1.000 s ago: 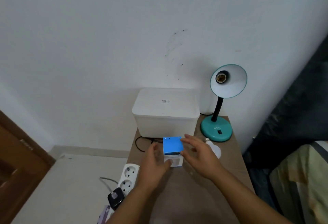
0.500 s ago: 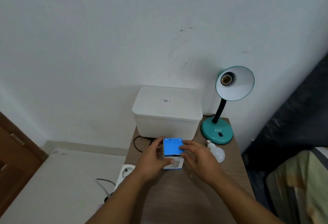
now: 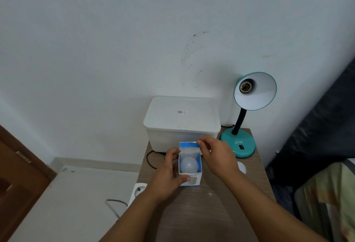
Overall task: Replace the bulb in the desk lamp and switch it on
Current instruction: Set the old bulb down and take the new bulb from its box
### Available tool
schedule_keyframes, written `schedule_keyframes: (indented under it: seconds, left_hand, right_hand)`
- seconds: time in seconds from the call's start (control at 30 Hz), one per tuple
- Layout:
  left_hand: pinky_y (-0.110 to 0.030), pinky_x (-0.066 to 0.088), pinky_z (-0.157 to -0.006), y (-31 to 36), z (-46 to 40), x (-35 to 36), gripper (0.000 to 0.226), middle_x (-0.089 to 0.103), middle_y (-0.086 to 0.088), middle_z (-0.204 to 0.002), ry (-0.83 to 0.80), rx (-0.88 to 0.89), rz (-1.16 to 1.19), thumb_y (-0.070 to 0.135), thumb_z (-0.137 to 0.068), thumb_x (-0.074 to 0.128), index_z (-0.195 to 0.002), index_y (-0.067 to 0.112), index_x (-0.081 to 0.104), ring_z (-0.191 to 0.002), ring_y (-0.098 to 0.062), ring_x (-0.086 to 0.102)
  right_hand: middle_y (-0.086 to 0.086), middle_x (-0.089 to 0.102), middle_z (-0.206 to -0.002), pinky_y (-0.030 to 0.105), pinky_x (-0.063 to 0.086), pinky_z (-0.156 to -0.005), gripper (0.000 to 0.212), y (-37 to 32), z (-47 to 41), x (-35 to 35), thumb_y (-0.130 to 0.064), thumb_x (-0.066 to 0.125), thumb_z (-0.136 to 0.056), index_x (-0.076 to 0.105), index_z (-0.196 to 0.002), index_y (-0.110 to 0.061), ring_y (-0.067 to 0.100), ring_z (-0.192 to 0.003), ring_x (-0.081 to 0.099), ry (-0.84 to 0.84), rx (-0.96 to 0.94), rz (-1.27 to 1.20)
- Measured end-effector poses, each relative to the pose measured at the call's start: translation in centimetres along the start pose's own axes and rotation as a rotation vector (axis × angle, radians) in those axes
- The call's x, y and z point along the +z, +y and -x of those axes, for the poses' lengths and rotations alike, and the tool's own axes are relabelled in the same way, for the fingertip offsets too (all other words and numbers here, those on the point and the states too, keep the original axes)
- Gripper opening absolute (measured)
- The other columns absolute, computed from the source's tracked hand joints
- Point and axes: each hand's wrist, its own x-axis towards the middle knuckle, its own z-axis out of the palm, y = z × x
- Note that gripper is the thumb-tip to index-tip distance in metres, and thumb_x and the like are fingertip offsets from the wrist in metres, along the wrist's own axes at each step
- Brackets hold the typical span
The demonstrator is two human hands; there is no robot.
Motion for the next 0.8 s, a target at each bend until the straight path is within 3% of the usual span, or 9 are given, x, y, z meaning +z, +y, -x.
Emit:
schedule_keyframes:
  seconds: [0.2,0.47,0.63,0.8]
  left_hand:
    - [-0.041,0.058,-0.093,-0.1,-0.4,-0.3,0.088,0.054,0.020,-0.136,-0.026,0.016,0.024,0.032,-0.076,0.085,-0.138,0.057,0.027,-0.120,-0.008,0.061]
    - [-0.039,0.057,-0.097,0.0,-0.8,-0.5,0.099,0.051,0.024,-0.139,-0.059,0.005,0.046,0.032,-0.075,0.086,-0.146,0.058,0.022,-0.123,-0.005,0.058]
    - [-0.039,0.057,-0.097,-0.2,-1.2,-0.5,0.103,0.048,0.022,-0.144,-0.081,-0.012,0.063,0.028,-0.076,0.087,-0.147,0.062,0.020,-0.128,-0.010,0.055]
    - [-0.032,0.059,-0.092,-0.4,-1.5,-0.7,0.106,0.047,0.020,-0.146,-0.103,-0.015,0.061,0.021,-0.077,0.085,-0.149,0.059,0.018,-0.127,-0.012,0.056]
  right_hand:
    - [-0.015,0.065,-0.081,0.030,0.055,-0.066,0.023,-0.5,-0.7,0.1,-0.043,0.051,-0.096,0.067,-0.103,-0.029,0.004,-0.073,0.060,0.019,0.029,-0.009]
    - [-0.013,0.067,-0.107,0.026,0.055,-0.073,0.033,0.3,0.2,0.3,-0.044,0.053,-0.094,0.055,-0.124,-0.032,0.003,-0.087,0.061,0.015,0.067,-0.140]
    - [-0.018,0.061,-0.106,0.029,0.056,-0.074,0.024,0.4,1.2,0.9,-0.041,0.063,-0.088,0.053,-0.110,-0.035,0.002,-0.085,0.061,0.022,0.085,-0.171]
    - [-0.015,0.056,-0.114,0.025,0.051,-0.083,0.040,1.1,1.4,1.9,-0.050,0.072,-0.076,0.059,-0.111,-0.034,0.005,-0.100,0.056,-0.117,0.018,-0.042]
